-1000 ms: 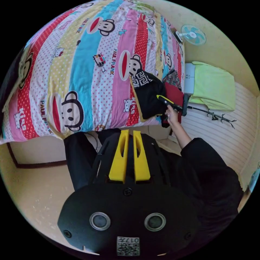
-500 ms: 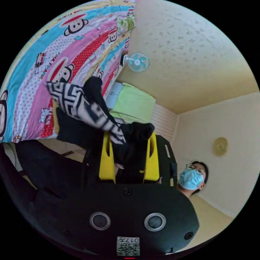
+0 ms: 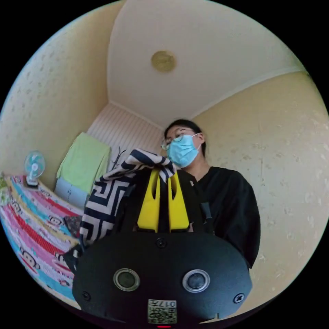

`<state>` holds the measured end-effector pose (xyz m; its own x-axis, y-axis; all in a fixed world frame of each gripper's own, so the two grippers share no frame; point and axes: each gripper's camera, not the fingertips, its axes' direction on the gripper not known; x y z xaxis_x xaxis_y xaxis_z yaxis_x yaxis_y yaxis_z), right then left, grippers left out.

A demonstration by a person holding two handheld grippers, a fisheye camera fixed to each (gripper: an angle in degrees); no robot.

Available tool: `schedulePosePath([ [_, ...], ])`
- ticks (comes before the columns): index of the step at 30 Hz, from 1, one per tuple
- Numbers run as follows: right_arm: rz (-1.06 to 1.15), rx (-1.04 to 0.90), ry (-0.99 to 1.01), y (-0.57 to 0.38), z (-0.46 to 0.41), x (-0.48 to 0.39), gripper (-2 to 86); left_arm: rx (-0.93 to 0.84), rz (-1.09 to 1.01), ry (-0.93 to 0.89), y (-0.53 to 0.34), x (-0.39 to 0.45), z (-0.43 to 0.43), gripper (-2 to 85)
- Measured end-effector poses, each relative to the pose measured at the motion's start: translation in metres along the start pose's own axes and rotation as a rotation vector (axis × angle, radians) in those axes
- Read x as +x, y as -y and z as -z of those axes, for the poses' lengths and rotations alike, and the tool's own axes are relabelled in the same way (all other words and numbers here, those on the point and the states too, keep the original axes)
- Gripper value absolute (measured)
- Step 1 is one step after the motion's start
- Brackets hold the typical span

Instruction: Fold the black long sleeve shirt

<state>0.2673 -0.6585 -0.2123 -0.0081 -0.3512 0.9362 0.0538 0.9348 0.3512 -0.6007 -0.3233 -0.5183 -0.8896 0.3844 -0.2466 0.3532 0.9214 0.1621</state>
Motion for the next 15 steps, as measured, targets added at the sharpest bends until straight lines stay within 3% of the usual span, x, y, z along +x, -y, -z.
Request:
schedulePosePath([
  [4, -0.086, 0.034, 0.072, 0.005, -0.020, 0.043, 13.9, 0.066, -0.086, -0.152, 0.005, 0.030, -0.010, 1.8],
  [9, -0.294, -0.113, 0.372, 0.005, -0.087, 0.088, 18.7, 0.010, -0.049, -0.110, 0.001, 0.055, -0.040, 1.6],
  [12, -0.395, -0.260, 0.639, 0.004, -0.130, 0.105, 16.3, -0.003, -0.040, -0.097, -0.007, 0.069, -0.045, 1.8],
  [15, -0.431, -0.105, 0.692, -0.003, -0.116, 0.129, 6.5, 0.004, -0.059, -0.117, -0.015, 0.088, -0.044, 1.9],
])
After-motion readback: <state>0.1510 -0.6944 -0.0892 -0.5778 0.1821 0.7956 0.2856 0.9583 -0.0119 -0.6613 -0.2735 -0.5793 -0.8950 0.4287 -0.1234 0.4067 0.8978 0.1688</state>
